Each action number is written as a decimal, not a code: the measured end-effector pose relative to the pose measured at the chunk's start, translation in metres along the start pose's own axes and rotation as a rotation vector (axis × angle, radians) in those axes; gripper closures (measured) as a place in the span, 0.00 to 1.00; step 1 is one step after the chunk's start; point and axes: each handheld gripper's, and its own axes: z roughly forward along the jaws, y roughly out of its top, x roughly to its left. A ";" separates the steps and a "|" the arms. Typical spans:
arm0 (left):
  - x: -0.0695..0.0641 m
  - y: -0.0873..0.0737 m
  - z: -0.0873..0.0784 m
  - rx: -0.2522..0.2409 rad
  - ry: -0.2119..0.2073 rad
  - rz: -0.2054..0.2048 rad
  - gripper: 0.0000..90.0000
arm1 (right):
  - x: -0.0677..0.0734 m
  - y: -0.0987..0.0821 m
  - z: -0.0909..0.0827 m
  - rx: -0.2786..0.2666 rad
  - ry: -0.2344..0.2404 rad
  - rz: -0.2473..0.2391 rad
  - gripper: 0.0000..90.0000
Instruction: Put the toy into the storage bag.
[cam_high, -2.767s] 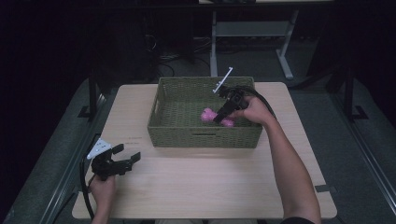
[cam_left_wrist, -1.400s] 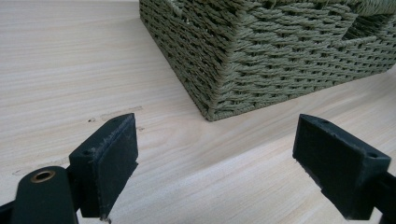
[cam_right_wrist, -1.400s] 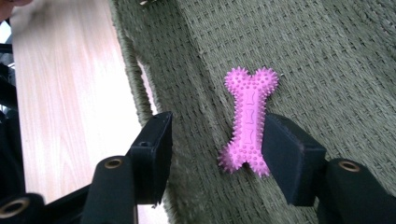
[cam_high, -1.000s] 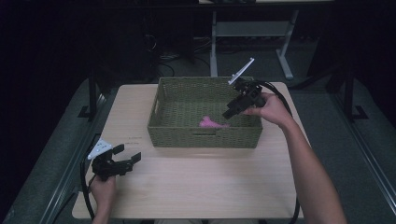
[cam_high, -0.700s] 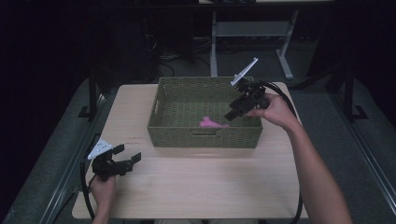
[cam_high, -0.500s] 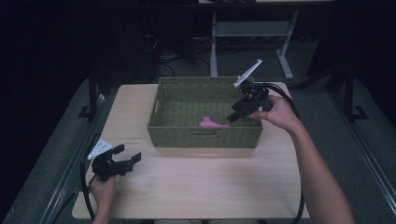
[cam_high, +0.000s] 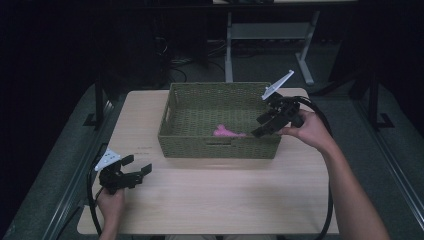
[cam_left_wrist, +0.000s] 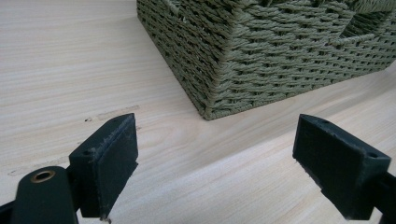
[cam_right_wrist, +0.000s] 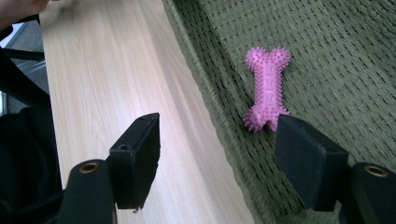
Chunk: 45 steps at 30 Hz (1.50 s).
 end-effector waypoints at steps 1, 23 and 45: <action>0.000 0.000 0.000 -0.001 0.001 -0.001 0.15 | 0.001 -0.002 0.000 -0.003 -0.001 -0.002 0.34; 0.000 -0.001 0.000 0.003 0.002 0.002 0.15 | 0.028 -0.034 0.008 -0.012 0.018 -0.021 0.32; -0.001 -0.001 0.001 0.007 -0.003 0.003 0.15 | 0.045 -0.071 0.032 -0.008 0.016 -0.004 0.31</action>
